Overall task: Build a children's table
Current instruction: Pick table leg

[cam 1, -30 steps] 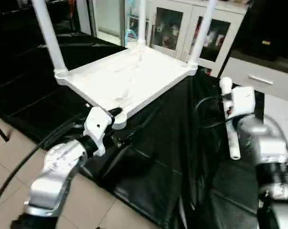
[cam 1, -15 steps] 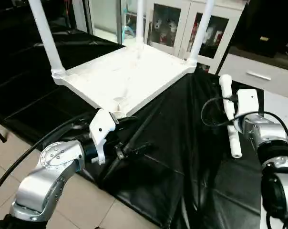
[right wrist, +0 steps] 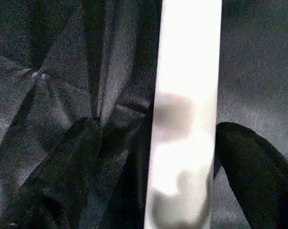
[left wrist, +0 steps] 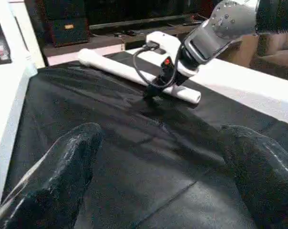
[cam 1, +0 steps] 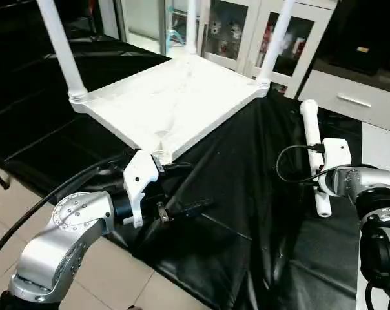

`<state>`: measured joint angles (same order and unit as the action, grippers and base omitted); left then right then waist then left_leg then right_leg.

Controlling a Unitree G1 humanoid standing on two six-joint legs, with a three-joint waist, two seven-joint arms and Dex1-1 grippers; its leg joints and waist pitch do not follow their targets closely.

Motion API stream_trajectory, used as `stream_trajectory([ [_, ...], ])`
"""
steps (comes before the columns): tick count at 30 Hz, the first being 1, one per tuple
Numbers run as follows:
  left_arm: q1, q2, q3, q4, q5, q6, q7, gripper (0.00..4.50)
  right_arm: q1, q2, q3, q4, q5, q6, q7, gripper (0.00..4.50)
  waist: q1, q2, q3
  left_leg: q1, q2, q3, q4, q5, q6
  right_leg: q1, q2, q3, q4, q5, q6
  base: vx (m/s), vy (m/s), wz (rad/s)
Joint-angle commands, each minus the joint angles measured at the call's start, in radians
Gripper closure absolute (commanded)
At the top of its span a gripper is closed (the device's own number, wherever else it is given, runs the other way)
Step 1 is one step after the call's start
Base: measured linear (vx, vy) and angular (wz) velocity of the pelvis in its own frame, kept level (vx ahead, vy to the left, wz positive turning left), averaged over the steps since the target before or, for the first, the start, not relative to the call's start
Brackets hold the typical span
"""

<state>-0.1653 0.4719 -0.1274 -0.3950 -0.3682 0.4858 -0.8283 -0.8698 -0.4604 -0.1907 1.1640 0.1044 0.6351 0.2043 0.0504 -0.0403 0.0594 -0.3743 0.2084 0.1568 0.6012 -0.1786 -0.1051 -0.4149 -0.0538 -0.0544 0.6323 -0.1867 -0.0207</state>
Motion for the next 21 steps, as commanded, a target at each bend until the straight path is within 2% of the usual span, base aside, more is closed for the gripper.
stream_trajectory([
  [1,-0.001,0.011,-0.008,-0.023,-0.001,0.006,-0.004,0.0,-0.001,-0.013,-0.02,0.03,0.017,0.04,0.02,0.87,0.002,0.005,-0.056,0.01,0.007,0.015,-0.063,-0.255,-0.015,0.05,-0.056,0.038,-0.084,-0.279,-0.159,0.0,0.0,0.0],
  [5,-0.002,0.014,-0.004,-0.024,-0.004,0.004,-0.001,0.0,0.001,-0.015,-0.042,0.038,0.038,0.05,0.043,1.27,0.004,0.003,-0.057,0.009,0.007,0.014,-0.063,-0.257,-0.018,0.049,-0.055,0.037,-0.085,-0.297,-0.149,0.0,0.0,0.0],
  [11,-0.005,0.016,0.001,-0.012,0.001,-0.011,0.004,0.0,0.002,-0.018,-0.07,0.04,0.069,0.061,0.075,1.76,0.007,0.006,-0.06,0.008,0.007,0.014,-0.063,-0.237,-0.014,0.05,-0.055,0.037,-0.082,-0.256,-0.162,0.0,0.0,0.0],
  [14,-0.005,0.016,0.002,-0.009,0.003,-0.016,0.008,0.0,0.006,-0.018,-0.083,0.04,0.083,0.065,0.084,1.94,0.004,0.004,-0.061,0.006,0.007,0.013,-0.062,-0.229,-0.012,0.053,-0.055,0.036,-0.081,-0.245,-0.169,0.0,0.0,0.0],
  [15,-0.006,0.016,0.003,-0.007,0.004,-0.018,0.013,0.0,0.011,-0.018,-0.101,0.04,0.095,0.07,0.095,2.13,0.003,0.001,-0.062,0.006,0.007,0.014,-0.062,-0.225,-0.01,0.054,-0.055,0.036,-0.08,-0.24,-0.172,0.0,0.0,0.0],
  [21,-0.015,0.017,0.012,0.003,-0.002,-0.021,0.013,0.0,0.024,-0.018,-0.119,0.037,0.116,0.076,0.116,2.55,0.003,0.005,-0.065,0.006,0.007,0.014,-0.06,-0.222,-0.008,0.055,-0.055,0.036,-0.079,-0.237,-0.178,0.0,0.0,0.0],
])
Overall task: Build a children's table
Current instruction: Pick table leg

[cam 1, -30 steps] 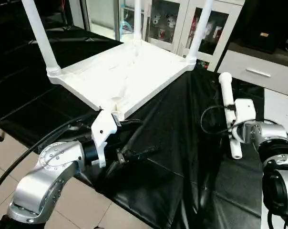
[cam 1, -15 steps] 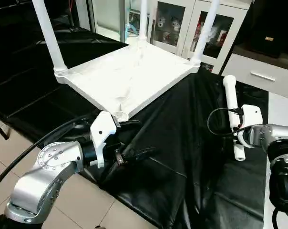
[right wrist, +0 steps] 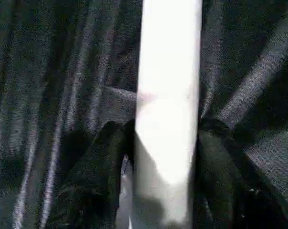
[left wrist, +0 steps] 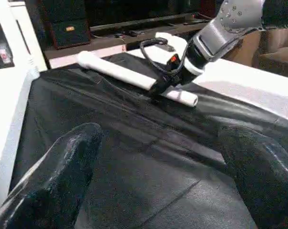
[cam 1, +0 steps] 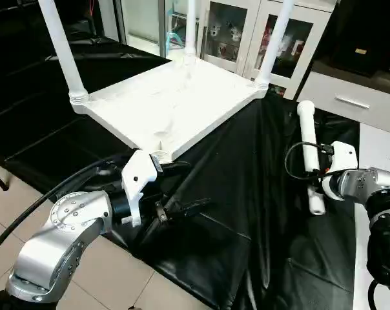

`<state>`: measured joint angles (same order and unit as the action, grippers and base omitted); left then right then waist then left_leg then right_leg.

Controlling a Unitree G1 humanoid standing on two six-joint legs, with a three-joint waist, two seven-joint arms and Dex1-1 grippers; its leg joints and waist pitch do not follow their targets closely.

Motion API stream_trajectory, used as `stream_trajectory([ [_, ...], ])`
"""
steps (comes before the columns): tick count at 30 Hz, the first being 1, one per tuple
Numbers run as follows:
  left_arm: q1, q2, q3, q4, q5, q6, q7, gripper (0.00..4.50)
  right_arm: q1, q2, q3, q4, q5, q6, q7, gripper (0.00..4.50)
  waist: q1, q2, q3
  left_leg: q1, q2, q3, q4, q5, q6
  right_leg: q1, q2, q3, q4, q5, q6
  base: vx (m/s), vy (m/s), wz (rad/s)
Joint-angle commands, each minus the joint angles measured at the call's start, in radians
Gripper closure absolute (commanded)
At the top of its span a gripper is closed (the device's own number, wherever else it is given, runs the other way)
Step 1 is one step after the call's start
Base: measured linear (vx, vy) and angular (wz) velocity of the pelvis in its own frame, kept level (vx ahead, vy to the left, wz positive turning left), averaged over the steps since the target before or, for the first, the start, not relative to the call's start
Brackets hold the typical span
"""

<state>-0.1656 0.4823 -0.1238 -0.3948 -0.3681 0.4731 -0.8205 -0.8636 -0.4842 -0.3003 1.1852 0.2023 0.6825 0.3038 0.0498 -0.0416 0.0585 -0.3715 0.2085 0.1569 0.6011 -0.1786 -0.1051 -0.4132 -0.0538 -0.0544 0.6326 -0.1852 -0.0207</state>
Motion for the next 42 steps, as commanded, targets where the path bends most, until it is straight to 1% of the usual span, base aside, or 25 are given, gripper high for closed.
stream_trajectory([
  [1,-0.015,0.007,0.01,0.005,-0.003,-0.009,0.005,0.0,0.02,0.005,-0.011,0.015,0.019,0.028,0.018,2.61,0.004,0.007,-0.063,0.004,0.007,0.014,-0.061,-0.225,-0.009,0.052,-0.055,0.035,-0.081,-0.243,-0.179,0.0,0.0,0.0],
  [4,-0.017,0.006,0.014,0.009,-0.007,-0.012,0.006,0.0,0.03,0.003,-0.018,0.009,0.025,0.026,0.024,2.9,0.004,0.011,-0.063,0.006,0.007,0.013,-0.061,-0.241,-0.013,0.051,-0.056,0.034,-0.082,-0.266,-0.177,0.0,0.0,0.0],
  [7,-0.021,0.006,0.013,0.016,-0.001,-0.022,0.007,0.0,0.041,-0.001,-0.019,0.001,0.027,0.018,0.032,3.08,0.005,0.008,-0.064,0.006,0.007,0.013,-0.061,-0.246,-0.012,0.052,-0.056,0.034,-0.084,-0.272,-0.174,0.0,0.0,0.0],
  [8,-0.027,0.004,0.009,0.025,0.015,-0.037,0.012,0.0,0.048,-0.004,-0.022,-0.006,0.029,0.009,0.044,3.11,0.005,0.014,-0.064,0.007,0.007,0.012,-0.061,-0.248,-0.012,0.051,-0.056,0.034,-0.084,-0.272,-0.174,0.0,0.0,0.0],
  [9,-0.03,0.003,0.008,0.029,0.017,-0.039,0.013,0.0,0.051,-0.007,-0.021,-0.011,0.028,-0.002,0.048,3.14,0.006,0.011,-0.063,0.007,0.007,0.014,-0.06,-0.252,-0.01,0.05,-0.055,0.035,-0.087,-0.272,-0.173,0.0,0.0,0.0],
  [11,-0.037,-0.002,0.005,0.039,0.023,-0.043,0.017,0.0,0.058,-0.012,-0.034,-0.03,0.037,-0.035,0.063,3.16,0.007,0.011,-0.064,0.008,0.007,0.013,-0.061,-0.255,-0.01,0.052,-0.056,0.034,-0.087,-0.285,-0.172,0.0,0.0,0.0],
  [14,-0.045,-0.008,0.003,0.049,0.027,-0.048,0.021,0.0,0.06,-0.018,-0.046,-0.047,0.047,-0.052,0.074,3.17,0.006,0.013,-0.065,0.008,0.008,0.011,-0.061,-0.252,-0.011,0.053,-0.056,0.033,-0.085,-0.279,-0.177,0.0,0.0,0.0],
  [16,-0.054,-0.014,-0.002,0.059,0.036,-0.056,0.026,0.0,0.065,-0.024,-0.048,-0.061,0.053,-0.059,0.091,3.17,0.005,0.004,-0.065,0.007,0.007,0.014,-0.059,-0.245,-0.005,0.053,-0.055,0.034,-0.087,-0.278,-0.177,0.0,0.0,0.0],
  [17,-0.057,-0.017,-0.004,0.063,0.042,-0.063,0.031,0.0,0.067,-0.025,-0.046,-0.066,0.055,-0.057,0.096,3.17,0.007,0.006,-0.066,0.006,0.007,0.014,-0.059,-0.235,-0.001,0.054,-0.056,0.035,-0.086,-0.275,-0.175,0.0,0.0,0.0],
  [19,-0.065,-0.023,-0.006,0.071,0.046,-0.07,0.04,0.0,0.072,-0.026,-0.039,-0.079,0.057,-0.054,0.112,3.17,0.005,0.001,-0.067,0.005,0.007,0.014,-0.059,-0.217,0.004,0.055,-0.056,0.034,-0.084,-0.266,-0.176,0.0,0.0,0.0],
  [20,-0.068,-0.025,-0.007,0.074,0.046,-0.071,0.043,0.0,0.075,-0.025,-0.038,-0.085,0.058,-0.052,0.118,3.17,0.005,0.002,-0.067,0.005,0.008,0.014,-0.059,-0.213,0.004,0.055,-0.057,0.035,-0.083,-0.262,-0.178,0.0,0.0,0.0],
  [21,-0.07,-0.031,-0.004,0.076,0.043,-0.069,0.048,0.0,0.079,-0.023,-0.035,-0.097,0.059,-0.052,0.128,3.17,0.003,0.002,-0.064,0.005,0.008,0.015,-0.059,-0.214,0.006,0.052,-0.055,0.035,-0.085,-0.263,-0.179,0.0,0.0,0.0],
  [22,-0.07,-0.034,-0.001,0.078,0.04,-0.068,0.051,0.0,0.081,-0.022,-0.035,-0.106,0.061,-0.051,0.133,3.17,0.003,0.003,-0.064,0.005,0.008,0.015,-0.059,-0.214,0.007,0.054,-0.055,0.035,-0.084,-0.262,-0.179,0.0,0.0,0.0],
  [24,-0.068,-0.042,0.005,0.089,0.033,-0.064,0.059,0.0,0.089,-0.018,-0.044,-0.142,0.073,-0.054,0.147,3.17,0.003,0.014,-0.062,0.007,0.008,0.015,-0.059,-0.215,0.008,0.052,-0.054,0.036,-0.085,-0.255,-0.181,0.0,0.0,0.0],
  [25,-0.068,-0.042,0.005,0.089,0.033,-0.064,0.059,0.0,0.089,-0.018,-0.044,-0.142,0.073,-0.054,0.147,3.17,0.002,0.009,-0.063,0.005,0.007,0.015,-0.059,-0.219,0.009,0.054,-0.054,0.035,-0.086,-0.255,-0.181,0.0,0.0,0.0],
  [26,-0.068,-0.043,0.004,0.095,0.04,-0.069,0.061,0.0,0.094,-0.016,-0.05,-0.159,0.08,-0.057,0.151,3.17,0.003,0.01,-0.063,0.006,0.007,0.015,-0.059,-0.216,0.01,0.054,-0.054,0.035,-0.085,-0.252,-0.181,0.0,0.0,0.0],
  [27,-0.074,-0.045,0.001,0.106,0.049,-0.074,0.063,0.0,0.103,-0.015,-0.06,-0.184,0.09,-0.065,0.15,3.17,0.003,0.016,-0.061,0.007,0.006,0.015,-0.06,-0.22,0.013,0.052,-0.053,0.036,-0.09,-0.253,-0.178,0.0,0.0,0.0],
  [29,-0.087,-0.051,0.001,0.12,0.059,-0.083,0.072,0.0,0.115,-0.015,-0.068,-0.216,0.096,-0.081,0.148,3.17,0.005,0.015,-0.062,0.007,0.006,0.015,-0.06,-0.216,0.012,0.055,-0.053,0.036,-0.088,-0.248,-0.175,0.0,0.0,0.0],
  [31,-0.103,-0.058,0.004,0.134,0.066,-0.088,0.084,0.0,0.126,-0.017,-0.075,-0.243,0.098,-0.102,0.139,3.18,0.008,0.016,-0.062,0.009,0.006,0.015,-0.059,-0.214,0.013,0.053,-0.054,0.035,-0.088,-0.252,-0.182,0.0,0.0,0.0],
  [32,-0.121,-0.069,0.012,0.153,0.079,-0.095,0.109,0.0,0.135,-0.019,-0.098,-0.275,0.108,-0.139,0.124,3.18,0.008,0.017,-0.061,0.007,0.007,0.014,-0.06,-0.214,0.013,0.055,-0.054,0.035,-0.088,-0.254,-0.182,0.0,0.0,0.0],
  [33,-0.128,-0.074,0.017,0.162,0.085,-0.099,0.121,0.0,0.14,-0.019,-0.108,-0.289,0.111,-0.154,0.118,3.18,0.01,0.015,-0.062,0.01,0.006,0.016,-0.058,-0.214,0.013,0.053,-0.054,0.035,-0.09,-0.256,-0.176,0.0,0.0,0.0],
  [34,-0.132,-0.077,0.02,0.167,0.088,-0.1,0.128,0.0,0.143,-0.019,-0.113,-0.298,0.113,-0.162,0.115,3.18,0.01,0.014,-0.062,0.007,0.005,0.015,-0.059,-0.204,0.015,0.056,-0.054,0.035,-0.087,-0.251,-0.176,0.0,0.0,0.0],
  [38,-0.133,-0.082,0.026,0.175,0.093,-0.103,0.143,0.0,0.165,-0.01,-0.143,-0.36,0.149,-0.169,0.125,3.18,0.009,0.013,-0.062,0.003,0.004,0.016,-0.058,-0.179,0.026,0.058,-0.054,0.035,-0.086,-0.237,-0.17,0.0,0.0,0.0],
  [39,-0.13,-0.084,0.027,0.174,0.093,-0.102,0.147,0.0,0.179,-0.002,-0.145,-0.4,0.162,-0.16,0.134,3.18,0.008,0.01,-0.063,0.003,0.004,0.016,-0.058,-0.174,0.029,0.058,-0.053,0.035,-0.086,-0.231,-0.17,0.0,0.0,0.0],
  [42,-0.125,-0.088,0.028,0.171,0.092,-0.1,0.151,0.0,0.202,0.012,-0.141,-0.461,0.18,-0.133,0.146,3.18,0.007,0.011,-0.064,0.003,0.006,0.015,-0.059,-0.166,0.037,0.058,-0.054,0.035,-0.085,-0.227,-0.167,0.0,0.0,0.0],
])
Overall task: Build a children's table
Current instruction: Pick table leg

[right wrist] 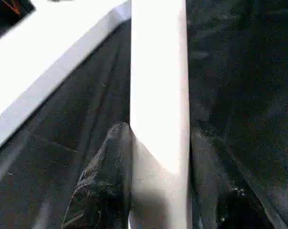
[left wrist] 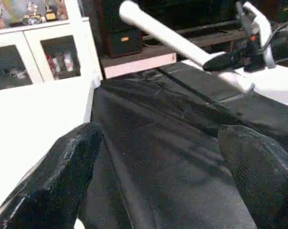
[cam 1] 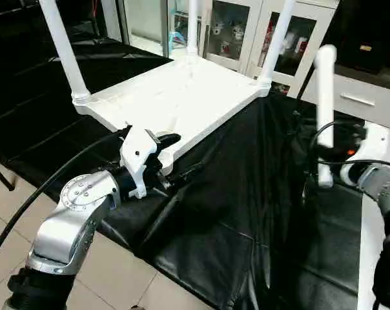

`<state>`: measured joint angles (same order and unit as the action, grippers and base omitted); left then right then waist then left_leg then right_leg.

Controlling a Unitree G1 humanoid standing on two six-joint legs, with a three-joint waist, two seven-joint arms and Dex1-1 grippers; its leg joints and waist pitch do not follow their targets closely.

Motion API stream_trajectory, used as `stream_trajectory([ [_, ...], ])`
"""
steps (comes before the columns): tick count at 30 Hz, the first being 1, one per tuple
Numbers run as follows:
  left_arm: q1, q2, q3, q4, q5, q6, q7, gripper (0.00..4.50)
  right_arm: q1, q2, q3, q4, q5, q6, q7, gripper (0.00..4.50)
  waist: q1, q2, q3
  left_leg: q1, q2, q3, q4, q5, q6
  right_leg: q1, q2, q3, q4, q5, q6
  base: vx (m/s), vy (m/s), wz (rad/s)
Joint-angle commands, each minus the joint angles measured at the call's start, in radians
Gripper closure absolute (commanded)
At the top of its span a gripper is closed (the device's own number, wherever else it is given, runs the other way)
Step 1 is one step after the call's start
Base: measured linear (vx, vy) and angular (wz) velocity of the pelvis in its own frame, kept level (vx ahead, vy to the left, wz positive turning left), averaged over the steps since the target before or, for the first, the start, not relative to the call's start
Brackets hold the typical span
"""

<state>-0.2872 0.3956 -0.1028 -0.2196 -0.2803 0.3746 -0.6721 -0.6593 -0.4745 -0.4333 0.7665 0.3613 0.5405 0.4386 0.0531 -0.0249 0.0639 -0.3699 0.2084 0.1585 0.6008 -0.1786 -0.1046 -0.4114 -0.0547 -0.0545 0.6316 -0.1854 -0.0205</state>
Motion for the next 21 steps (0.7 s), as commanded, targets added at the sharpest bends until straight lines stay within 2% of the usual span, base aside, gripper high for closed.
stream_trajectory([
  [1,-0.003,-0.002,0.006,-0.004,0.004,-0.003,0.006,0.0,0.008,0.013,-0.009,-0.073,0.031,0.022,0.016,3.18,0.002,-0.008,-0.068,0.001,0.005,0.014,-0.059,-0.169,0.038,0.056,-0.052,0.035,-0.086,-0.232,-0.167,0.0,0.0,0.0],
  [2,-0.002,-0.004,0.008,-0.003,0.0,-0.002,0.007,0.0,0.021,0.027,-0.009,-0.112,0.045,0.038,0.019,3.18,0.002,0.0,-0.067,0.003,0.005,0.013,-0.06,-0.18,0.035,0.054,-0.053,0.035,-0.087,-0.254,-0.166,0.0,0.0,0.0],
  [4,-0.001,-0.005,0.009,-0.002,-0.002,-0.003,0.009,0.0,0.03,0.035,-0.009,-0.135,0.054,0.045,0.019,3.18,0.001,-0.002,-0.067,0.005,0.007,0.013,-0.062,-0.197,0.03,0.052,-0.053,0.035,-0.091,-0.287,-0.154,0.0,0.0,0.0],
  [5,-0.006,-0.015,0.012,0.008,-0.011,0.003,0.012,0.0,0.054,0.069,-0.009,-0.222,0.094,0.077,0.022,3.18,0.003,0.019,-0.068,0.008,0.005,0.012,-0.061,-0.206,0.022,0.05,-0.053,0.035,-0.094,-0.279,-0.16,0.0,0.0,0.0],
  [6,-0.01,-0.019,0.012,0.012,-0.012,0.006,0.014,0.0,0.061,0.08,-0.009,-0.249,0.108,0.088,0.022,3.18,0.004,0.012,-0.066,0.004,0.004,0.014,-0.062,-0.205,0.026,0.054,-0.051,0.036,-0.098,-0.271,-0.149,0.0,0.0,0.0],
  [7,-0.016,-0.026,0.011,0.018,-0.014,0.009,0.018,0.0,0.072,0.097,-0.011,-0.29,0.128,0.104,0.023,3.18,0.007,0.01,-0.07,0.004,0.005,0.011,-0.063,-0.197,0.024,0.056,-0.053,0.036,-0.091,-0.258,-0.148,0.0,0.0,0.0],
  [8,-0.017,-0.026,0.011,0.019,-0.014,0.01,0.019,0.0,0.073,0.099,-0.011,-0.296,0.131,0.106,0.023,3.18,0.006,0.01,-0.069,0.004,0.006,0.011,-0.065,-0.19,0.026,0.054,-0.052,0.036,-0.09,-0.243,-0.151,0.0,0.0,0.0],
  [11,-0.046,-0.064,0.021,0.046,-0.025,0.029,0.055,0.0,0.114,0.145,0.001,-0.425,0.199,0.156,0.024,3.18,0.009,0.013,-0.071,0.007,0.007,0.011,-0.063,-0.184,0.021,0.053,-0.053,0.037,-0.089,-0.24,-0.161,0.0,0.0,0.0],
  [12,-0.057,-0.082,0.024,0.052,-0.041,0.043,0.063,0.0,0.126,0.168,0.005,-0.474,0.231,0.178,0.02,3.18,0.016,0.02,-0.072,0.011,0.008,0.011,-0.063,-0.19,0.018,0.052,-0.053,0.039,-0.09,-0.225,-0.158,0.0,0.0,0.0],
  [13,-0.069,-0.102,0.027,0.058,-0.058,0.059,0.071,0.0,0.14,0.194,0.01,-0.528,0.265,0.202,0.015,3.18,0.015,0.016,-0.073,0.005,0.005,0.009,-0.066,-0.186,0.019,0.058,-0.054,0.036,-0.088,-0.225,-0.159,0.0,0.0,0.0],
  [14,-0.085,-0.13,0.028,0.064,-0.086,0.084,0.076,0.0,0.156,0.235,0.015,-0.606,0.321,0.24,0.006,3.19,0.021,0.019,-0.071,0.008,0.004,0.011,-0.066,-0.18,0.017,0.056,-0.055,0.039,-0.089,-0.228,-0.152,0.0,0.0,0.0],
  [15,-0.095,-0.156,0.024,0.068,-0.105,0.099,0.08,0.0,0.165,0.276,0.019,-0.667,0.371,0.269,-0.004,3.19,0.022,0.018,-0.072,0.007,0.006,0.01,-0.067,-0.179,0.021,0.056,-0.056,0.04,-0.091,-0.229,-0.149,0.0,0.0,0.0],
  [17,-0.099,-0.168,0.019,0.067,-0.114,0.105,0.078,0.0,0.166,0.298,0.019,-0.693,0.397,0.283,-0.012,3.19,0.022,0.017,-0.073,0.002,0.008,0.005,-0.072,-0.177,0.013,0.058,-0.059,0.037,-0.09,-0.245,-0.146,0.0,0.0,0.0],
  [19,-0.102,-0.179,0.014,0.073,-0.115,0.104,0.078,0.0,0.167,0.323,0.019,-0.717,0.418,0.292,-0.02,3.19,0.024,0.025,-0.071,0.005,0.007,0.007,-0.07,-0.185,0.003,0.053,-0.058,0.039,-0.092,-0.261,-0.139,0.0,0.0,0.0],
  [20,-0.127,-0.22,0.016,0.108,-0.129,0.107,0.089,0.0,0.184,0.367,0.043,-0.776,0.474,0.314,-0.006,3.19,0.024,0.017,-0.072,0.005,0.007,0.009,-0.07,-0.185,0.002,0.052,-0.057,0.041,-0.096,-0.269,-0.127,0.0,0.0,0.0],
  [21,-0.127,-0.22,0.016,0.108,-0.129,0.107,0.089,0.0,0.184,0.367,0.043,-0.776,0.474,0.314,-0.006,3.19,0.025,0.013,-0.071,0.004,0.005,0.01,-0.071,-0.183,0.005,0.053,-0.058,0.04,-0.097,-0.274,-0.123,0.0,0.0,0.0],
])
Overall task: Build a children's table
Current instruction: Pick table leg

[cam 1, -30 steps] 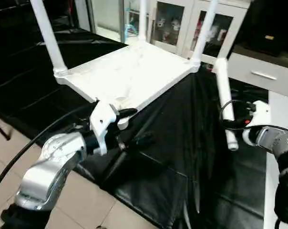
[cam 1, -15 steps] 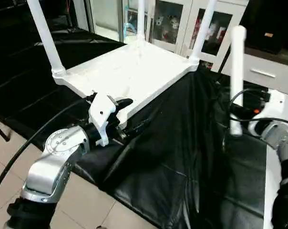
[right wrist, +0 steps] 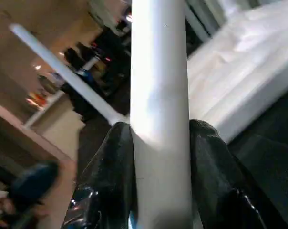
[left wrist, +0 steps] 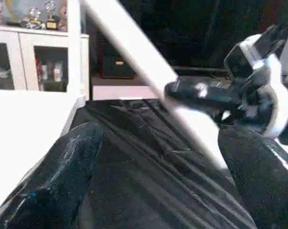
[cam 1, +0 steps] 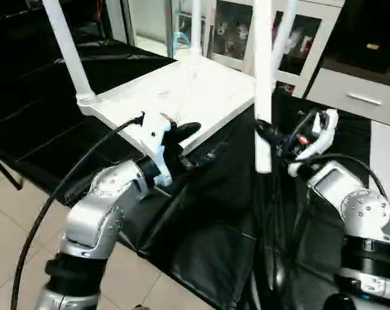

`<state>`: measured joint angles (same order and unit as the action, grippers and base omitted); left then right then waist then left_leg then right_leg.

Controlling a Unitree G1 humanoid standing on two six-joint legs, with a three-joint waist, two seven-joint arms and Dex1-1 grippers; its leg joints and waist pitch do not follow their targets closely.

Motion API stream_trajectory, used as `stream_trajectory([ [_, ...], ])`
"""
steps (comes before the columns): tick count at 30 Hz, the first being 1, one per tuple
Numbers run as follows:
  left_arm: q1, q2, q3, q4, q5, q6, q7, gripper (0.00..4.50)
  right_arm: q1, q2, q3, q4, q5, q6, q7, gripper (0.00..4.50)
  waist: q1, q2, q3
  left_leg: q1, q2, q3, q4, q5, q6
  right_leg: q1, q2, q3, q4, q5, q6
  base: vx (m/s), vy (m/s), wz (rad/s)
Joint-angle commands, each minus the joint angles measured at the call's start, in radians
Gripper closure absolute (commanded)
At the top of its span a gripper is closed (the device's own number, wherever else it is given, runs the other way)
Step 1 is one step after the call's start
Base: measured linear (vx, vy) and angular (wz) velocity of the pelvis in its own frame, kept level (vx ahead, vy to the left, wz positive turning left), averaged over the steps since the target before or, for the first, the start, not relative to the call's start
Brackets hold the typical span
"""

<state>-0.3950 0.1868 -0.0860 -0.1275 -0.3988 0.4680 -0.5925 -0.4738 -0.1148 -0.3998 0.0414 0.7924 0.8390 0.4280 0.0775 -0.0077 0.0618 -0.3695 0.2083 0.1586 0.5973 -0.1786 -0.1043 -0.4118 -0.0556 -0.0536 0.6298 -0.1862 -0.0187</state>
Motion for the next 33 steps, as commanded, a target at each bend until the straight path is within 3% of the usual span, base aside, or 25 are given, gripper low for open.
stream_trajectory([
  [1,-0.028,-0.027,0.003,0.028,-0.016,0.017,0.015,0.0,0.008,0.019,0.018,-0.074,0.058,0.026,0.009,3.19,0.005,0.0,-0.069,0.005,0.009,0.007,-0.07,-0.177,-0.001,0.053,-0.057,0.04,-0.094,-0.279,-0.111,0.0,0.0,0.0],
  [6,-0.068,-0.075,0.043,0.074,-0.023,0.011,0.075,0.0,0.067,0.021,0.077,-0.176,0.095,0.071,0.044,3.19,0.018,0.004,-0.07,0.008,0.009,0.009,-0.069,-0.171,-0.01,0.052,-0.058,0.043,-0.095,-0.24,-0.106,0.0,0.0,0.0],
  [7,-0.075,-0.082,0.055,0.081,-0.027,0.015,0.089,0.0,0.074,0.025,0.079,-0.195,0.108,0.083,0.04,3.19,0.015,0.0,-0.069,0.0,0.007,0.006,-0.071,-0.167,-0.011,0.061,-0.06,0.042,-0.092,-0.24,-0.106,0.0,0.0,0.0],
  [9,-0.103,-0.093,0.095,0.103,-0.053,0.017,0.118,0.0,0.097,0.035,0.09,-0.246,0.158,0.121,0.038,3.19,0.018,-0.007,-0.071,0.001,0.006,0.007,-0.069,-0.155,-0.005,0.059,-0.061,0.042,-0.093,-0.25,-0.095,0.0,0.0,0.0],
  [10,-0.119,-0.097,0.114,0.111,-0.074,0.017,0.125,0.0,0.108,0.036,0.103,-0.263,0.17,0.133,0.042,3.19,0.018,-0.005,-0.071,0.002,0.008,0.006,-0.069,-0.154,-0.006,0.058,-0.063,0.042,-0.092,-0.251,-0.095,0.0,0.0,0.0],
  [11,-0.14,-0.107,0.141,0.12,-0.097,0.021,0.134,0.0,0.119,0.036,0.117,-0.278,0.179,0.143,0.046,3.19,0.015,-0.021,-0.07,-0.003,0.005,0.008,-0.07,-0.144,-0.002,0.061,-0.061,0.041,-0.094,-0.253,-0.087,0.0,0.0,0.0],
  [13,-0.176,-0.128,0.189,0.128,-0.144,0.031,0.147,0.0,0.134,0.034,0.14,-0.292,0.181,0.149,0.055,3.19,0.016,-0.016,-0.069,-0.003,0.005,0.007,-0.069,-0.134,-0.004,0.06,-0.064,0.041,-0.092,-0.258,-0.089,0.0,0.0,0.0],
  [14,-0.199,-0.136,0.214,0.135,-0.173,0.042,0.155,0.0,0.136,0.034,0.15,-0.294,0.18,0.15,0.062,3.19,0.017,-0.018,-0.07,-0.001,0.007,0.007,-0.068,-0.134,-0.007,0.058,-0.065,0.041,-0.092,-0.256,-0.091,0.0,0.0,0.0],
  [20,-0.239,-0.158,0.257,0.141,-0.291,0.134,0.155,0.0,0.125,0.056,0.162,-0.293,0.178,0.133,0.039,3.19,0.018,-0.018,-0.07,-0.001,0.006,0.007,-0.067,-0.122,-0.013,0.057,-0.064,0.042,-0.087,-0.223,-0.1,0.0,0.0,0.0],
  [25,-0.136,-0.095,0.171,0.035,-0.333,0.239,0.019,0.0,0.098,0.095,0.125,-0.271,0.188,0.104,-0.042,3.19,0.015,-0.009,-0.072,0.001,0.009,0.006,-0.071,-0.111,-0.024,0.056,-0.062,0.042,-0.078,-0.177,-0.106,0.0,0.0,0.0],
  [26,-0.077,-0.047,0.134,-0.008,-0.34,0.283,-0.033,0.0,0.091,0.1,0.121,-0.271,0.197,0.098,-0.059,3.19,0.012,-0.013,-0.072,0.002,0.01,0.008,-0.071,-0.11,-0.023,0.055,-0.06,0.043,-0.08,-0.172,-0.103,0.0,0.0,0.0],
  [27,-0.064,-0.037,0.132,-0.016,-0.349,0.296,-0.037,0.0,0.09,0.1,0.122,-0.272,0.199,0.098,-0.06,3.19,0.009,-0.01,-0.072,-0.001,0.007,0.007,-0.071,-0.103,-0.026,0.058,-0.058,0.043,-0.076,-0.157,-0.102,0.0,0.0,0.0],
  [28,-0.048,-0.033,0.143,-0.021,-0.354,0.306,-0.021,0.0,0.086,0.099,0.122,-0.273,0.203,0.099,-0.061,3.19,0.009,-0.016,-0.072,0.002,0.008,0.01,-0.07,-0.106,-0.028,0.056,-0.057,0.043,-0.078,-0.154,-0.103,0.0,0.0,0.0],
  [29,-0.039,-0.029,0.153,-0.024,-0.362,0.315,-0.004,0.0,0.084,0.098,0.122,-0.274,0.205,0.1,-0.062,3.19,0.01,-0.013,-0.073,0.003,0.008,0.009,-0.069,-0.109,-0.03,0.056,-0.058,0.043,-0.076,-0.149,-0.107,0.0,0.0,0.0],
  [30,-0.032,-0.027,0.163,-0.027,-0.369,0.321,0.008,0.0,0.082,0.096,0.122,-0.274,0.207,0.1,-0.061,3.19,0.008,-0.021,-0.071,0.002,0.007,0.011,-0.07,-0.115,-0.028,0.058,-0.056,0.043,-0.079,-0.154,-0.102,0.0,0.0,0.0],
  [33,0.001,-0.025,0.192,-0.05,-0.425,0.371,0.023,0.0,0.066,0.091,0.115,-0.265,0.217,0.107,-0.064,3.19,0.008,-0.025,-0.066,0.002,0.007,0.011,-0.071,-0.137,-0.027,0.057,-0.06,0.043,-0.084,-0.225,-0.086,0.0,0.0,0.0],
])
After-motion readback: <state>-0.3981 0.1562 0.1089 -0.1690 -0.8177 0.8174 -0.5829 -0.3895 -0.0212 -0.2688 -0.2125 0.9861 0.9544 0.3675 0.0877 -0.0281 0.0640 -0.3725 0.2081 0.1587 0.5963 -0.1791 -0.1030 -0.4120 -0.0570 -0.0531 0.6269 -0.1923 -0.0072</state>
